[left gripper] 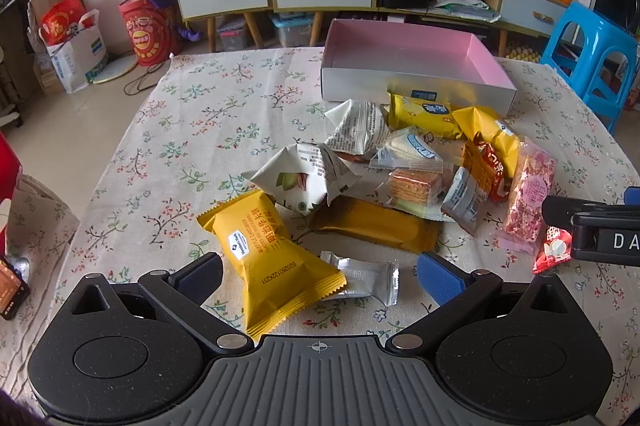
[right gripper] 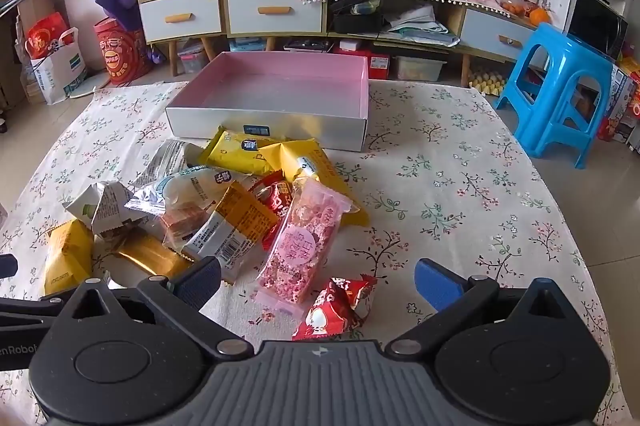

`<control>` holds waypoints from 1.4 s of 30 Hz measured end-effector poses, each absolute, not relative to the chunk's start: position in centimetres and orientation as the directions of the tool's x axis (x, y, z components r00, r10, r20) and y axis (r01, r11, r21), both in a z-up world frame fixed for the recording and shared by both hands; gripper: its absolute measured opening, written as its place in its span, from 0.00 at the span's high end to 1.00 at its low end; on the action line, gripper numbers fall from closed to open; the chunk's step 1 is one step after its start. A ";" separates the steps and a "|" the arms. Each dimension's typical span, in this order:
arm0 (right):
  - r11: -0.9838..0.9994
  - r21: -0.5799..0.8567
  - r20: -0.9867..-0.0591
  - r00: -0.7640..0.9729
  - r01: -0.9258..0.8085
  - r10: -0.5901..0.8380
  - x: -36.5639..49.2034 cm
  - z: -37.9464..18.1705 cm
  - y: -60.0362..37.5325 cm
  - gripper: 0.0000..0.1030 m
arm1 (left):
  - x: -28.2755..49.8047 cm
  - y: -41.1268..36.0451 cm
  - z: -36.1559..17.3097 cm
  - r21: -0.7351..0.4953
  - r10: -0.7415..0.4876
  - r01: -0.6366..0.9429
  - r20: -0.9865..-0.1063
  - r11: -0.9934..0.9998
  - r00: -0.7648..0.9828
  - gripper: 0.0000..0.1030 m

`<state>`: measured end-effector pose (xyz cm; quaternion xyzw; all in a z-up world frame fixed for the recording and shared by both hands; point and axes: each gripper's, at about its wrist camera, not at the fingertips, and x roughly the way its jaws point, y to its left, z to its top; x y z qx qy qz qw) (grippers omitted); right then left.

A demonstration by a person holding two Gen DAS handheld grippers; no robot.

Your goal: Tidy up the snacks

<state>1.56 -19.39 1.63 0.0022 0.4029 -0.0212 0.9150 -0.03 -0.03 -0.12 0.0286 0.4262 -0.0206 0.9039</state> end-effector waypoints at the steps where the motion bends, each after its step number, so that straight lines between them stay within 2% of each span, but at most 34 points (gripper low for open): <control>1: 0.999 -0.013 -0.737 0.675 0.038 -0.035 1.5 1.6 -19.4 0.10 | 0.0 0.0 -0.1 0.037 -0.010 0.061 -0.771 0.997 0.637 0.00; 42: 1.000 -0.019 -0.742 0.669 0.019 -0.027 1.3 1.6 -18.9 0.10 | 0.1 0.1 -0.2 0.042 -0.005 0.060 -0.774 0.997 0.634 0.00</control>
